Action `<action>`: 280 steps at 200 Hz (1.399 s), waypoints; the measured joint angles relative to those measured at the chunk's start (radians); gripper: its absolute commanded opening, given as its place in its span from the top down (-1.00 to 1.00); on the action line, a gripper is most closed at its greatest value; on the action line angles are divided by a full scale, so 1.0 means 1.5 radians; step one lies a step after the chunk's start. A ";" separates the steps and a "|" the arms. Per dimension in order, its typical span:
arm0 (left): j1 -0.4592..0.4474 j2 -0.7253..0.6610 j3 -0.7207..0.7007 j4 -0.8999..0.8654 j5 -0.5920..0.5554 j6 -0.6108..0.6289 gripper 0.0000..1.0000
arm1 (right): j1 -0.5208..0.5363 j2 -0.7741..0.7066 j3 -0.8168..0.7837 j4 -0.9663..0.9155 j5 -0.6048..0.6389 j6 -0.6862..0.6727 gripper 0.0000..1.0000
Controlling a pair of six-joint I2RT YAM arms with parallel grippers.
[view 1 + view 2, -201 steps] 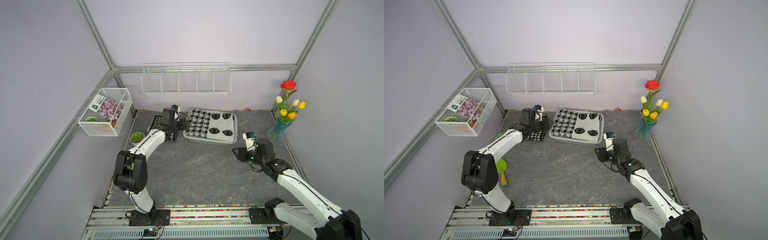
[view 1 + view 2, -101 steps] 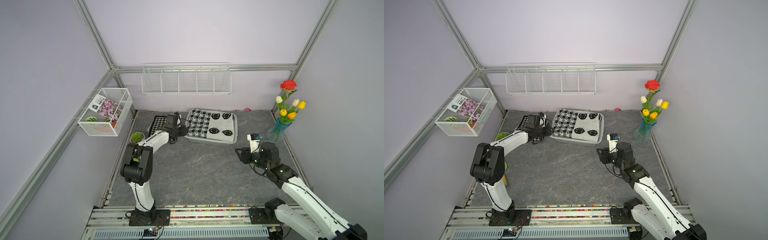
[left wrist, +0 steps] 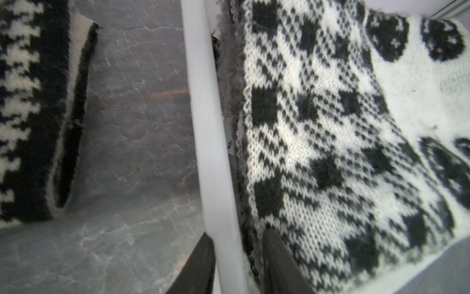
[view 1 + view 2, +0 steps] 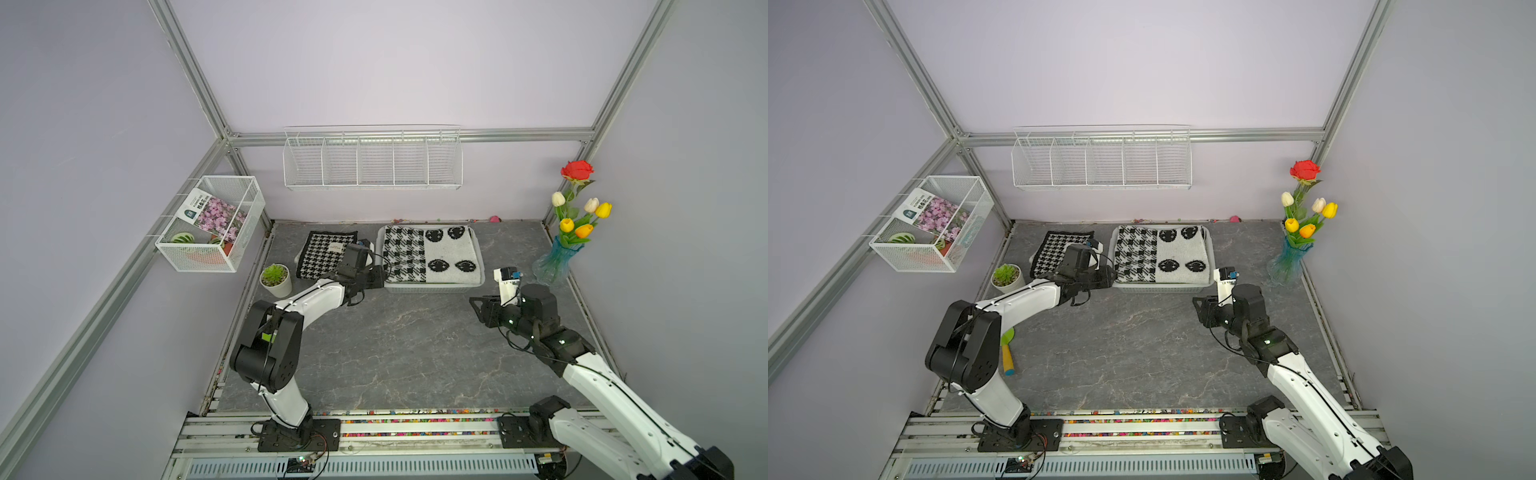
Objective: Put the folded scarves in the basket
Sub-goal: Adjust the basket at the center of the board, then move the scarf to the center of the board.
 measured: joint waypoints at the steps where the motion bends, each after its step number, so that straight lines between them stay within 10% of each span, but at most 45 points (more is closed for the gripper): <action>1: -0.001 -0.002 -0.001 -0.001 0.000 0.001 0.06 | 0.000 0.000 0.000 0.000 0.000 0.000 -0.01; 99: 0.052 -0.129 -0.038 -0.022 -0.154 -0.004 -0.24 | 0.005 0.005 0.000 0.000 0.000 0.000 -0.01; 209: 0.102 0.203 0.230 -0.064 -0.316 0.010 -0.28 | 0.024 0.006 0.000 0.000 0.001 0.000 -0.01; 280: 0.113 0.343 0.366 -0.158 -0.281 0.005 -0.23 | 0.035 0.006 0.000 0.000 0.003 0.000 -0.01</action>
